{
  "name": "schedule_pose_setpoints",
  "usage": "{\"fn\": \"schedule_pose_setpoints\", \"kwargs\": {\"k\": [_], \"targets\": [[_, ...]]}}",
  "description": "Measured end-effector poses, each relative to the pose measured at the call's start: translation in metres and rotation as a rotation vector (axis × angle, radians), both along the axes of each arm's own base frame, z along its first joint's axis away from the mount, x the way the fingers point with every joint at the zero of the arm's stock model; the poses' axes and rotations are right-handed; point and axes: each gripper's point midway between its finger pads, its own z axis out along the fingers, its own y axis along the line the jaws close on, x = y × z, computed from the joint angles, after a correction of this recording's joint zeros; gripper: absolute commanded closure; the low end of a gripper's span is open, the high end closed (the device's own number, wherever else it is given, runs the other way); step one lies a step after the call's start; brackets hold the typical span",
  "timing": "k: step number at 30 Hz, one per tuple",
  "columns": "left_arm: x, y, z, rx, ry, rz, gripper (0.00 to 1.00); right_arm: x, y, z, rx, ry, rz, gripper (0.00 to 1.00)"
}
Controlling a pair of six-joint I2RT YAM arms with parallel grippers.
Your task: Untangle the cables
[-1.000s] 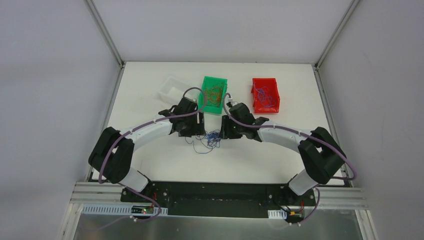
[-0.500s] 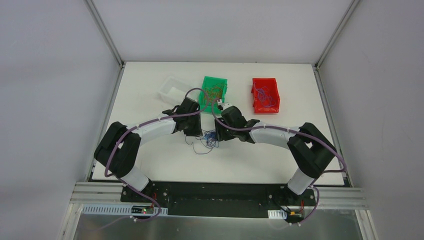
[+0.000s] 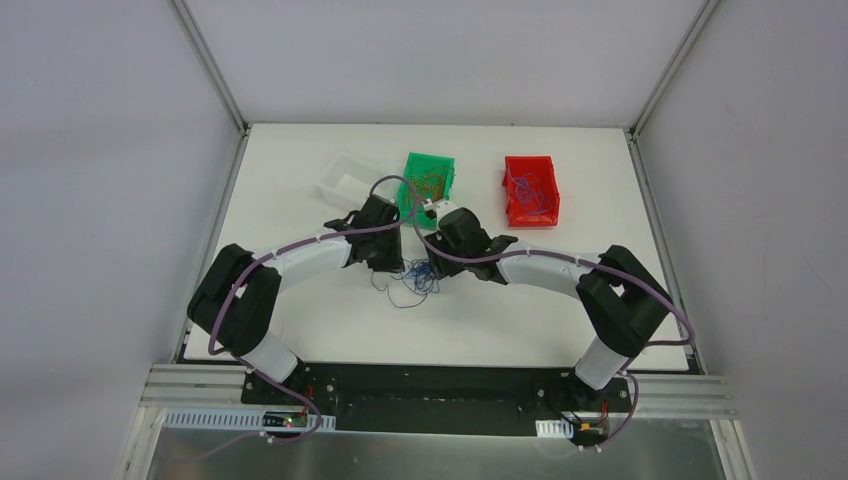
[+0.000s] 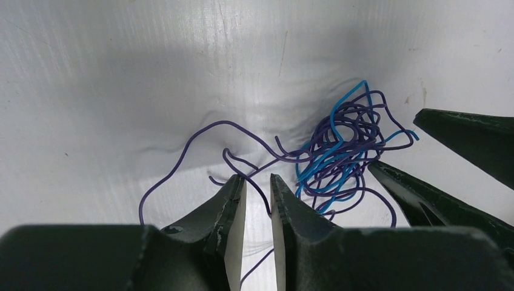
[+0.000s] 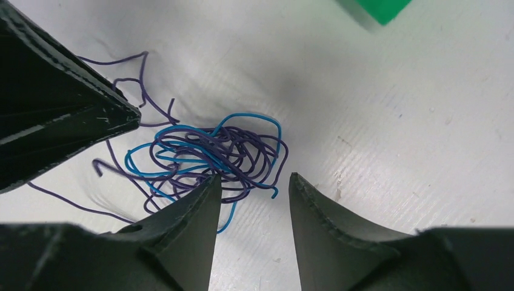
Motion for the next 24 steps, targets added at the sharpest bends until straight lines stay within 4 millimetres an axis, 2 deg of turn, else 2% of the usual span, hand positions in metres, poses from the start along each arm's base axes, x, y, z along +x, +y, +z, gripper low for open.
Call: {"fn": "schedule_pose_setpoints", "kwargs": {"k": [4,9,13,17,19,21,23,24], "targets": [[0.001,0.001,0.001,0.004,-0.004,0.002,0.8,0.004,0.007,0.008,0.008,-0.032,0.047,0.53],[0.003,0.003,0.004,0.013,-0.023,0.005,0.79,0.0,0.013,0.011,0.024,-0.03,0.104,0.56],[0.002,0.004,0.007,0.013,-0.027,0.003,0.79,-0.002,0.016,0.011,0.032,-0.027,0.127,0.63],[0.003,0.004,0.01,0.011,-0.036,0.002,0.79,-0.003,0.017,0.012,0.035,-0.026,0.138,0.65],[0.002,0.005,0.01,0.012,-0.036,0.001,0.79,-0.002,0.02,0.013,0.041,-0.023,0.144,0.75],[0.001,0.005,0.01,0.013,-0.034,0.001,0.87,-0.001,0.022,0.013,0.043,-0.024,0.145,0.97],[0.002,0.006,0.011,0.014,-0.035,0.0,1.0,0.0,0.023,0.012,0.044,-0.023,0.143,1.0],[0.002,0.006,0.011,0.018,-0.038,-0.001,1.0,0.0,0.023,0.012,0.044,-0.02,0.14,1.0]]}}
